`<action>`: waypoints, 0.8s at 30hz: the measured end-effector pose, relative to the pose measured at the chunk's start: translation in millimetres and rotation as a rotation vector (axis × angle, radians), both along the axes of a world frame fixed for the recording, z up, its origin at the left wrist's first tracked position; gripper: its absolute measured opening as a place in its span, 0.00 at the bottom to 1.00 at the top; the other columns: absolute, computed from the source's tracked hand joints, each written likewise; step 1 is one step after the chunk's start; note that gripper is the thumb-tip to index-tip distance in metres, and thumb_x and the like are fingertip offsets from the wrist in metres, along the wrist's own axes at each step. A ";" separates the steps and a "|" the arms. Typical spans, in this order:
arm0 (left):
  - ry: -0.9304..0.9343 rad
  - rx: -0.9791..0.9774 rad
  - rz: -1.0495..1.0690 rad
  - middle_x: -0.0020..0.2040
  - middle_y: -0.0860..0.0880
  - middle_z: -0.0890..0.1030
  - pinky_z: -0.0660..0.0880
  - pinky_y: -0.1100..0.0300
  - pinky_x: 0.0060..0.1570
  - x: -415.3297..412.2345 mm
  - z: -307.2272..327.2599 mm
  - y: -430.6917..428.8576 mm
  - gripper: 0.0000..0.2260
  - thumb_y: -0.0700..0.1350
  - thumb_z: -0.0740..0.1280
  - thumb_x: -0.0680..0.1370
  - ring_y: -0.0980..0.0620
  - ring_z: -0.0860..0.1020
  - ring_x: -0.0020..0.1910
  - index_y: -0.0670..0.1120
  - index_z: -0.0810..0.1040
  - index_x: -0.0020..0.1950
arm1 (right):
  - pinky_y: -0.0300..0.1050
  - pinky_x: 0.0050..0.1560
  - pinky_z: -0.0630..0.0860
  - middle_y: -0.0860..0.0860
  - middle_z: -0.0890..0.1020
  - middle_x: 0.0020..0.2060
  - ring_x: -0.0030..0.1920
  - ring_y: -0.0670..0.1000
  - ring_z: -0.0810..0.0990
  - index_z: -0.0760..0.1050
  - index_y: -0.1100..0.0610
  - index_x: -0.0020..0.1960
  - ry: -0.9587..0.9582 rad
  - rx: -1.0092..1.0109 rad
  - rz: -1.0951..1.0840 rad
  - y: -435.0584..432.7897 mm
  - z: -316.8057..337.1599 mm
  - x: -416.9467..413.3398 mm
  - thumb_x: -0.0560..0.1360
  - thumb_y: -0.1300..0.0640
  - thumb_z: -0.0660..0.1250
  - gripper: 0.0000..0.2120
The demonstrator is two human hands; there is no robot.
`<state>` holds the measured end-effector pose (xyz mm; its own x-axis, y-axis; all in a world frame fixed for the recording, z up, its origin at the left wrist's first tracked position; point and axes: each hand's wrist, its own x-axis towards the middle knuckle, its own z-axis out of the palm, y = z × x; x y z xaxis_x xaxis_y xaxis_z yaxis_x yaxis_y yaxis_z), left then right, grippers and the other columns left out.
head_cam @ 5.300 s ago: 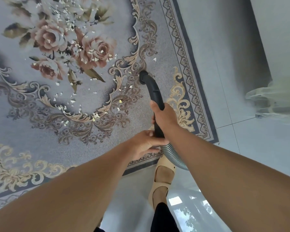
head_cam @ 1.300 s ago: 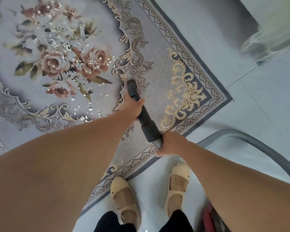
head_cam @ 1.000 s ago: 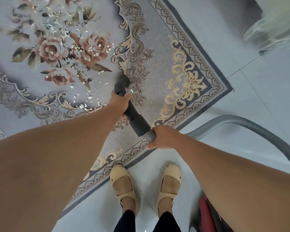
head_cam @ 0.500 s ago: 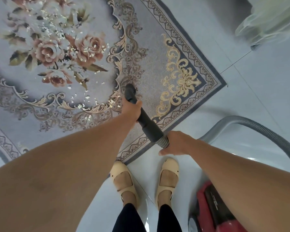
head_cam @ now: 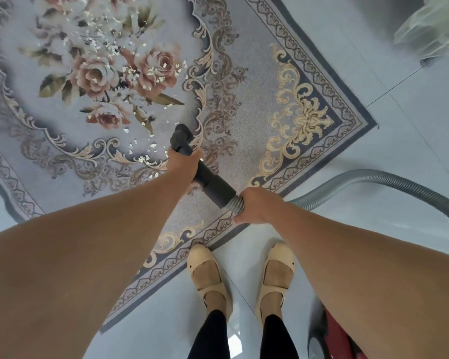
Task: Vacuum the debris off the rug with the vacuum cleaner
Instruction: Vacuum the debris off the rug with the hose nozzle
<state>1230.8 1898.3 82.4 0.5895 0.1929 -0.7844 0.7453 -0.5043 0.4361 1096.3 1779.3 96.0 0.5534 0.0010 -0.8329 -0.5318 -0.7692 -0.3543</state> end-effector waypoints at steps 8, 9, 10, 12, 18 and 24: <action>0.064 -0.082 -0.056 0.65 0.45 0.73 0.77 0.55 0.43 -65.2 8.3 -18.5 0.33 0.45 0.65 0.79 0.47 0.75 0.49 0.50 0.51 0.78 | 0.43 0.47 0.73 0.46 0.75 0.36 0.42 0.50 0.78 0.72 0.54 0.51 0.213 -0.066 0.052 -16.7 1.1 -58.1 0.69 0.47 0.74 0.18; 0.060 -0.084 -0.051 0.65 0.44 0.73 0.76 0.56 0.42 -71.8 7.2 -18.9 0.33 0.45 0.65 0.79 0.47 0.75 0.48 0.50 0.50 0.78 | 0.42 0.46 0.72 0.46 0.74 0.36 0.42 0.50 0.77 0.73 0.54 0.54 0.227 -0.083 0.074 -17.8 2.0 -60.8 0.68 0.47 0.74 0.19; 0.057 -0.091 -0.038 0.65 0.45 0.73 0.76 0.56 0.42 -75.8 5.2 -16.9 0.33 0.46 0.65 0.79 0.47 0.75 0.48 0.50 0.50 0.79 | 0.42 0.46 0.73 0.47 0.74 0.36 0.42 0.50 0.77 0.74 0.55 0.56 0.236 -0.089 0.090 -17.0 2.0 -61.1 0.68 0.47 0.74 0.21; 0.029 -0.091 -0.003 0.64 0.45 0.74 0.77 0.54 0.44 -74.3 4.7 -8.8 0.33 0.46 0.65 0.78 0.47 0.75 0.48 0.50 0.51 0.78 | 0.44 0.49 0.74 0.49 0.77 0.40 0.44 0.52 0.78 0.74 0.56 0.58 0.233 -0.076 0.095 -11.6 2.5 -54.6 0.68 0.47 0.74 0.23; -0.021 -0.046 0.109 0.60 0.46 0.76 0.73 0.60 0.34 -37.8 2.8 37.2 0.26 0.45 0.66 0.77 0.48 0.76 0.48 0.50 0.62 0.74 | 0.45 0.46 0.73 0.51 0.76 0.41 0.46 0.54 0.78 0.75 0.58 0.55 0.139 -0.003 0.127 23.1 1.1 -12.5 0.66 0.47 0.76 0.23; -0.020 -0.045 0.074 0.59 0.47 0.76 0.74 0.57 0.39 -35.6 8.0 52.7 0.29 0.45 0.67 0.77 0.48 0.76 0.48 0.51 0.60 0.75 | 0.44 0.48 0.71 0.52 0.77 0.45 0.52 0.55 0.79 0.74 0.58 0.57 0.145 0.021 0.103 44.6 5.8 -17.6 0.68 0.47 0.74 0.23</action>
